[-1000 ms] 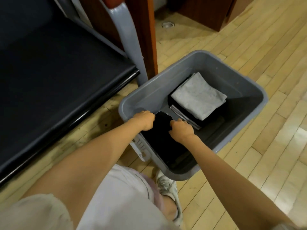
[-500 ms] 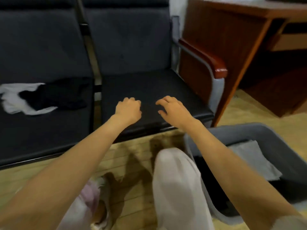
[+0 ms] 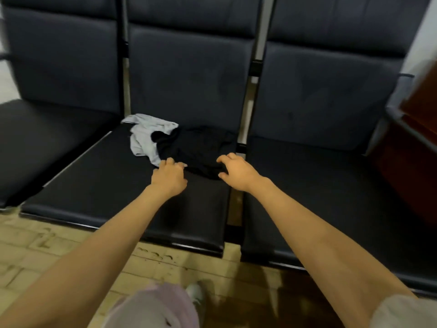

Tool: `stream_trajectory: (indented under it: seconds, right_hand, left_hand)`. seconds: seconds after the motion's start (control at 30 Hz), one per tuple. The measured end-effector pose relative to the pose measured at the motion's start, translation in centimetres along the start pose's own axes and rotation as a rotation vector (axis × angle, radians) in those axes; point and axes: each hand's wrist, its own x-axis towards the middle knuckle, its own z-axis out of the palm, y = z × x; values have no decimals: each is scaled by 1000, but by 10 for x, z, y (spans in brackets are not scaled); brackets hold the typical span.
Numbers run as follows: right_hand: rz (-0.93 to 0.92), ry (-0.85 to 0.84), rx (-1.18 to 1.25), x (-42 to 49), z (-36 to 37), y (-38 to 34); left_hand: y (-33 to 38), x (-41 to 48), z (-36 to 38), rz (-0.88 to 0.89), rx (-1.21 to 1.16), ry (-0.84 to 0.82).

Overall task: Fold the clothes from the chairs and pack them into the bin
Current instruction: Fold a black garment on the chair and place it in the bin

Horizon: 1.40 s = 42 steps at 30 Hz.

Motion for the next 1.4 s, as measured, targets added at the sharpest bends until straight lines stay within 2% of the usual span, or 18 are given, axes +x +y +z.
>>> stream_trajectory:
  seconds: [0.17, 0.27, 0.33, 0.4, 0.53, 0.63, 0.73, 0.8, 0.87, 0.93, 1.0, 1.03, 1.1, 1.13, 1.17, 1.23, 1.3, 1.4]
  right_hand:
    - [54, -73, 71, 74, 34, -7]
    - [113, -72, 150, 98, 55, -8]
    - [132, -35, 48, 106, 66, -6]
    - [140, 37, 18, 107, 70, -3]
    - [153, 160, 264, 93, 56, 8]
    - [15, 238, 360, 63, 22, 16]
    - [-76, 273, 308, 23, -16, 34]
    - [-63, 295, 255, -5, -38, 53]
    - [-15, 343, 161, -32, -55, 71]
    - [60, 415, 55, -60, -70, 89]
    - [142, 438, -67, -92, -80, 106]
    - [192, 391, -150, -108, -83, 115]
    - [315, 163, -278, -136, -82, 133]
    - [384, 21, -273, -148, -80, 140]
    - [443, -103, -220, -159, -76, 146]
    - [456, -215, -68, -175, -69, 149]
    - [364, -210, 79, -184, -54, 146]
    - [245, -293, 199, -190, -20, 134]
  left_hand:
    - [-29, 54, 20, -42, 0, 44]
    - [-40, 76, 32, -100, -39, -31]
    - [-43, 81, 44, -127, -51, -60]
    - [-43, 82, 51, -138, -64, -12]
    - [-32, 74, 40, -126, -68, 16]
    - [-16, 68, 28, 17, -17, 148]
    - [11, 59, 19, 177, 17, 280]
    - [34, 52, 6, 149, -136, 301]
    - [60, 38, -14, 123, -448, 312]
    - [91, 21, -30, 208, -696, 298]
    - [125, -6, -35, 367, -822, 179]
    - [140, -21, -33, 448, -869, 45]
    - [161, -51, -25, 558, -926, -337]
    - [165, -60, -18, 580, -928, -490]
    - [168, -65, -9, 565, -906, -557]
    - [167, -69, 8, 448, -832, -472]
    - [165, -70, 25, 313, -699, -352]
    - [159, -75, 50, 356, -429, -380]
